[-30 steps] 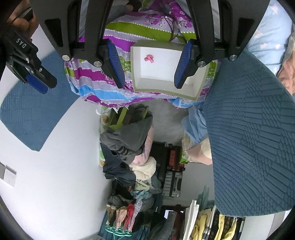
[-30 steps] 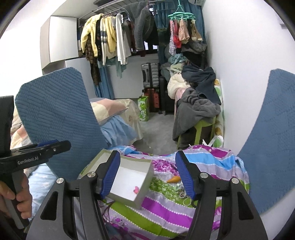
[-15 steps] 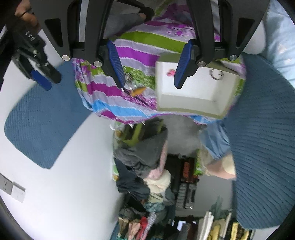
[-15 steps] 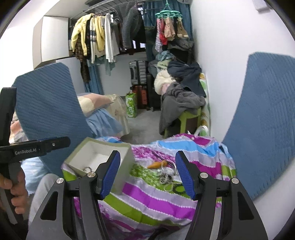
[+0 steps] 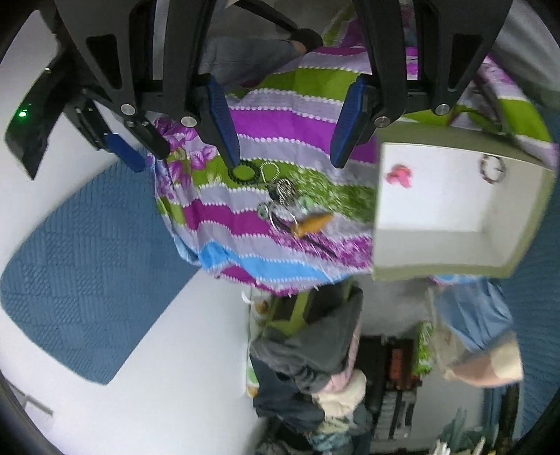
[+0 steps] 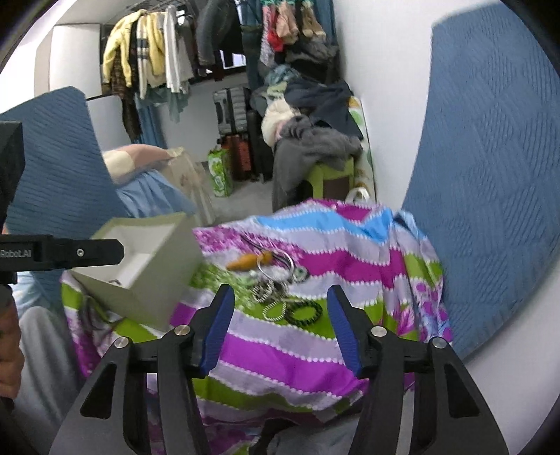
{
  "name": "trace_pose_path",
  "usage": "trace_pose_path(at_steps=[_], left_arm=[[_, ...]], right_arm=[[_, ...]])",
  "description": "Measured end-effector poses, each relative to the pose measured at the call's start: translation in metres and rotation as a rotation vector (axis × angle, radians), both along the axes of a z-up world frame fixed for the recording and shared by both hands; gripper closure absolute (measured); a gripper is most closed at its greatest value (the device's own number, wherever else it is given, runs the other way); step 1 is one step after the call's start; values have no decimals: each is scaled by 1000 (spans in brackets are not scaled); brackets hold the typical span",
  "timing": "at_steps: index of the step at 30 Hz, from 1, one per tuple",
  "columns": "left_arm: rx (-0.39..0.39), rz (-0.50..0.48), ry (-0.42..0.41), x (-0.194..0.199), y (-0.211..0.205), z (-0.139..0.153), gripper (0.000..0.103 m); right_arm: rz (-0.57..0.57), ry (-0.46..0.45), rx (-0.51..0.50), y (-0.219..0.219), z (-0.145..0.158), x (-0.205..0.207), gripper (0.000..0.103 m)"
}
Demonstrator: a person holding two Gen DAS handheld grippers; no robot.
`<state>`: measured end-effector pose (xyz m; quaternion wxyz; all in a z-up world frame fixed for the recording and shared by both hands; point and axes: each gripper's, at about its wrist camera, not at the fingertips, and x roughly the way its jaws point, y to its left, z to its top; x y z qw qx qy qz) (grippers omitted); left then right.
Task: Organize jewelry
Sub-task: 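Grasp the black coiled hair tie with the right tool while the left tool grasps a silver chain ring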
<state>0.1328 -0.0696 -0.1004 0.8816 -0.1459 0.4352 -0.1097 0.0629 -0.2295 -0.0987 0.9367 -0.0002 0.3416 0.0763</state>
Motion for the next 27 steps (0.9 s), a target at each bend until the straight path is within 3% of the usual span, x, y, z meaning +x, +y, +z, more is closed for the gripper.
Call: trace_pose_path(at_steps=[5,14,17,23,27], left_arm=[[-25,-21,66,28,-15,-37,50],[-32,-24,149,80,-38,-97,62],[-43,-14,176,97,-42,-116,69],[-25,-8,195,123,-51,-140,70],[-9,-9,196,133,-54,-149,70]], right_arm=[[-10,70,23,-19,-41,25,53],[4,177,95,-40,-88,77,62],[14,205,72,-39,-102,92,66],[43,274,40,-34,-129,112,70],[53,320,-2,-29,-142,119,85]])
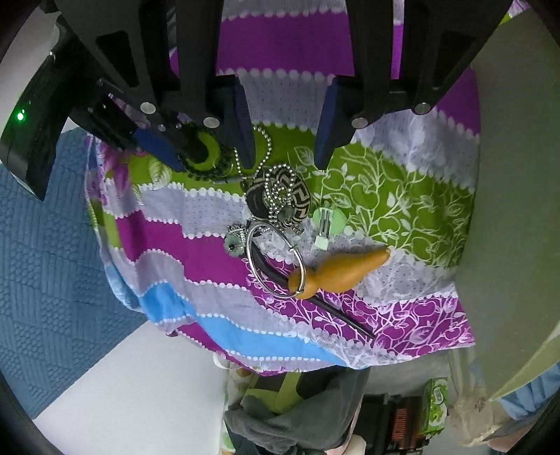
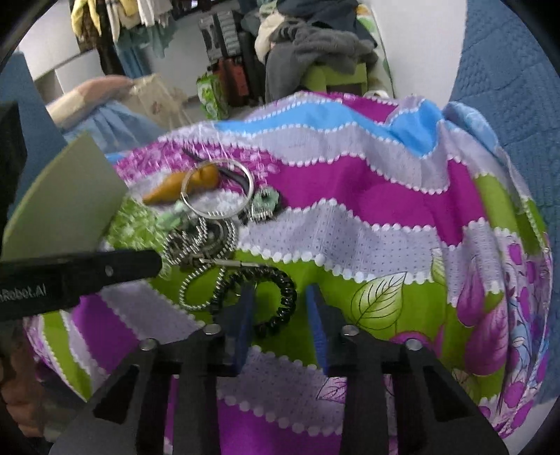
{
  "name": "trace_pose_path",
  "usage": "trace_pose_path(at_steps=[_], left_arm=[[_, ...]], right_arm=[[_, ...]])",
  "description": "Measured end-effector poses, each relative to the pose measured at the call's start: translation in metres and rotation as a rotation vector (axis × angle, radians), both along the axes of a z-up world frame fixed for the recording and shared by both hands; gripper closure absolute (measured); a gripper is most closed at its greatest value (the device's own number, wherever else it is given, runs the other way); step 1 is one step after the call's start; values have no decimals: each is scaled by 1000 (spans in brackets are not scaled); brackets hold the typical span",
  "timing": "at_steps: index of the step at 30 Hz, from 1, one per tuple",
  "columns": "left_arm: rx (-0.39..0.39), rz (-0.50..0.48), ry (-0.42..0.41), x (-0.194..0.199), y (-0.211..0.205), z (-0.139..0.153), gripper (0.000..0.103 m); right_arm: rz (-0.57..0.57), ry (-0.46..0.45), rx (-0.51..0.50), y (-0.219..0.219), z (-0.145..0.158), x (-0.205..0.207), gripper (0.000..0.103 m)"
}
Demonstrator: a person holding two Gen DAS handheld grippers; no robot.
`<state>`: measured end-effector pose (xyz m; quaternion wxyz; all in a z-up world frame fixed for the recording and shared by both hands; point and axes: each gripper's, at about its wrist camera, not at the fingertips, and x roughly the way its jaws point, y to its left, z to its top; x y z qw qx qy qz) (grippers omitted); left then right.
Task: Organize jewelry
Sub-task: 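Grasp the black coiled hair tie with the right tool while the left tool grasps a silver chain ring, then carry the hair tie and chain ring over the white box with both tools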
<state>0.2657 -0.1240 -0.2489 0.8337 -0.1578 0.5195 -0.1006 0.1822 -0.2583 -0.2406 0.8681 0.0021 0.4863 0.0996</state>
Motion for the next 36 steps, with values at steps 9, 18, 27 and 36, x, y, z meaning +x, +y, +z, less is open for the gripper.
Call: trace_pose_path(at_steps=[9,18,27,36], left_arm=[[4,6,-16,12,0,-7,78],[-10,7,-25,11,0,-8,102],[-44,2,-71,-11,-1,16,102],[-92,-7,-139,-27,7,59,103]], right_arm=[[0,-1,26,-4,1,0,95],[-15,-8,21,-6,2,2,95],[-24,-21,26,-6,9,-2,95],[-51,-23,29,-1,32,-7,95]])
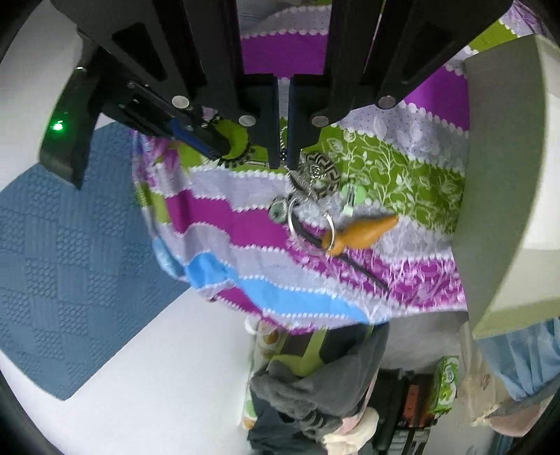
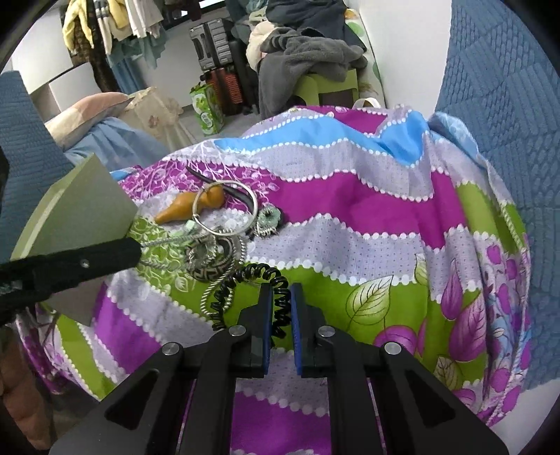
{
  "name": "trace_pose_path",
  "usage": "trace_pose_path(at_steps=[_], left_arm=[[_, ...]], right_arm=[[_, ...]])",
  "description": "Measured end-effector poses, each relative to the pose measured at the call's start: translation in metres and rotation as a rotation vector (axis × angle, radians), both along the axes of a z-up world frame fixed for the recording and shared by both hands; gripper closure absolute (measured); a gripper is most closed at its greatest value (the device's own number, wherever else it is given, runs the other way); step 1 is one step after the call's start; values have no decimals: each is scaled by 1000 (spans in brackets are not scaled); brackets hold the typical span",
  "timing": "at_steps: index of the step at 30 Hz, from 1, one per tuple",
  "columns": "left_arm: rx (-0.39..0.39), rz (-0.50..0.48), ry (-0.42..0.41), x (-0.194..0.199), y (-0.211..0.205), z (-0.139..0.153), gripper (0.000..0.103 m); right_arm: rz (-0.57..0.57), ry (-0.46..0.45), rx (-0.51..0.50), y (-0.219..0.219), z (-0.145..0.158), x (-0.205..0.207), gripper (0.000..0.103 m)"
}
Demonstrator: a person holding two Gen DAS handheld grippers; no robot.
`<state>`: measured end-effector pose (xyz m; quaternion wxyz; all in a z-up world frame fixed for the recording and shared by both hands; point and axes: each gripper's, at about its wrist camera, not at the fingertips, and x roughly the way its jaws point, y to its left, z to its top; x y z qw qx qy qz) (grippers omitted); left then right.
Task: Organize jewelry
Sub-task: 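Carry the hair tie and chain ring over the white box with both tools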
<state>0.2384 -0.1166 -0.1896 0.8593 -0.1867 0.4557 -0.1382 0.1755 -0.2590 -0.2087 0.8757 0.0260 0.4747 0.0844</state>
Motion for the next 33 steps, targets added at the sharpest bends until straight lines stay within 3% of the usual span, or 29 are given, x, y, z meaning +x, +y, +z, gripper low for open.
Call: trace_pose_path(at_steps=[15,23,33], left_arm=[[-23,-26,-110,-14,17,89,103],[7,-40,-177,-24,20,145,103],[76,-25,-197,-32,43,209,103]], right_arm=[[-45,-90,4,7,78,-12,95],[-35,-137,-17,18,132,-14,95],[-27,-175,-42,35,202,-11,95]])
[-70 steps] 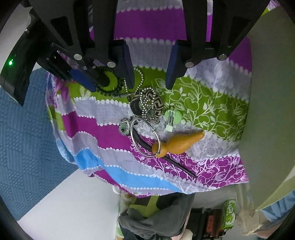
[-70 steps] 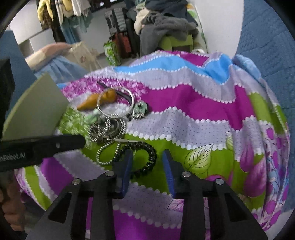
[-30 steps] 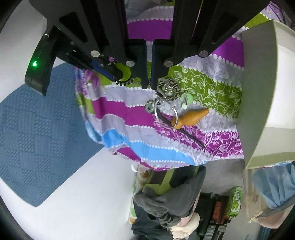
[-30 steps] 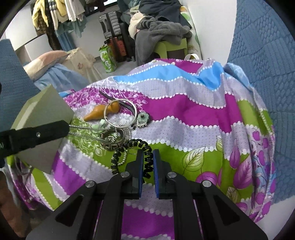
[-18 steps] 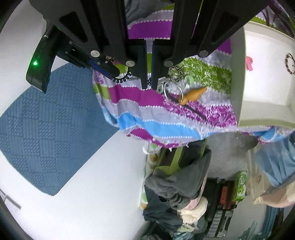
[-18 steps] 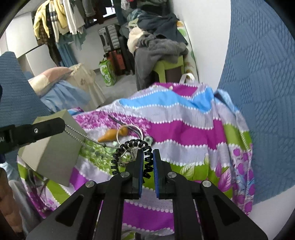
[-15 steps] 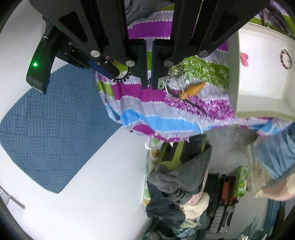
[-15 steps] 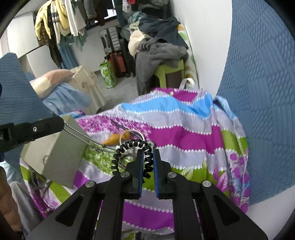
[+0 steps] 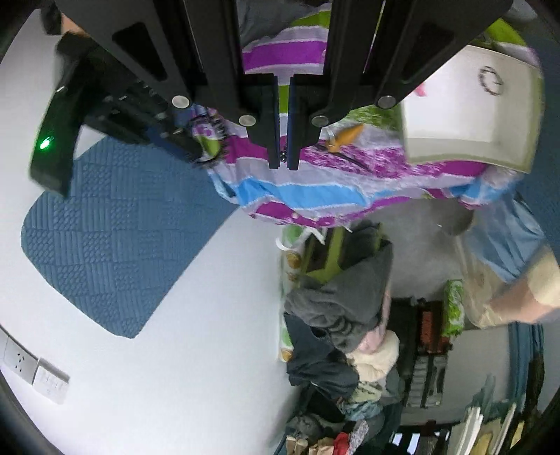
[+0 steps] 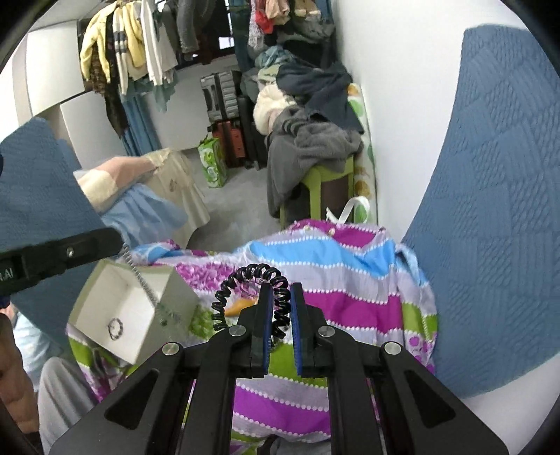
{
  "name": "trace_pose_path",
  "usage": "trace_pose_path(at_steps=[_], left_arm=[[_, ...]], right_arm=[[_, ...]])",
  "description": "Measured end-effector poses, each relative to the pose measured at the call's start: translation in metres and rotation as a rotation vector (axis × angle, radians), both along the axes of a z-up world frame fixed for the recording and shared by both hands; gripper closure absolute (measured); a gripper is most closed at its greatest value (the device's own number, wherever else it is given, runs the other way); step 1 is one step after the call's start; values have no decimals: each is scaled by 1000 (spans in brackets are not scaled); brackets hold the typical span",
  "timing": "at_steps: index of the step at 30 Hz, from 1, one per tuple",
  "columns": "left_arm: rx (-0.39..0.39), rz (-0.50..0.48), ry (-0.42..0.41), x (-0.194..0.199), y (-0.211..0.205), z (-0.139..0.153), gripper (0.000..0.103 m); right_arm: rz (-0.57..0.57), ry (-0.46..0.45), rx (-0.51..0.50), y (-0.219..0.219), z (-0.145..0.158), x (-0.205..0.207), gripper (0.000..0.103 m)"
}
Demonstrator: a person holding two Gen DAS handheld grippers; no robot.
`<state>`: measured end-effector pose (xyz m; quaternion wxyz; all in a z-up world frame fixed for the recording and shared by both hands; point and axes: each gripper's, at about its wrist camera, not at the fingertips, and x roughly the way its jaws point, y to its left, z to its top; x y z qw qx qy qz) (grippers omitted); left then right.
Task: Organize jewelry
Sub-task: 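Carry the hair tie and chain ring over the white box with both tools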
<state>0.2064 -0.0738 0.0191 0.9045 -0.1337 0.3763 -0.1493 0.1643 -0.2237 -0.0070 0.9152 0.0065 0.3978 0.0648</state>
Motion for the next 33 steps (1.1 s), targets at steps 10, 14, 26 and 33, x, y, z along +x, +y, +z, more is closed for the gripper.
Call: trace_pose_path(at_steps=[10,14,26,33], left_arm=[[27,58,-5,-12,48,41,102],[56,80,-19,-16,70,57,102],[74,181,-5,-28,149,67,102],[59,216,45,-27,187,37,102]], right_arm=[[29,-33,19,25,55,3,95],[54,-41,29,44,66,11,95],[141,-24,49,112,66,31,95],[180,15,59,148,40,40,95]])
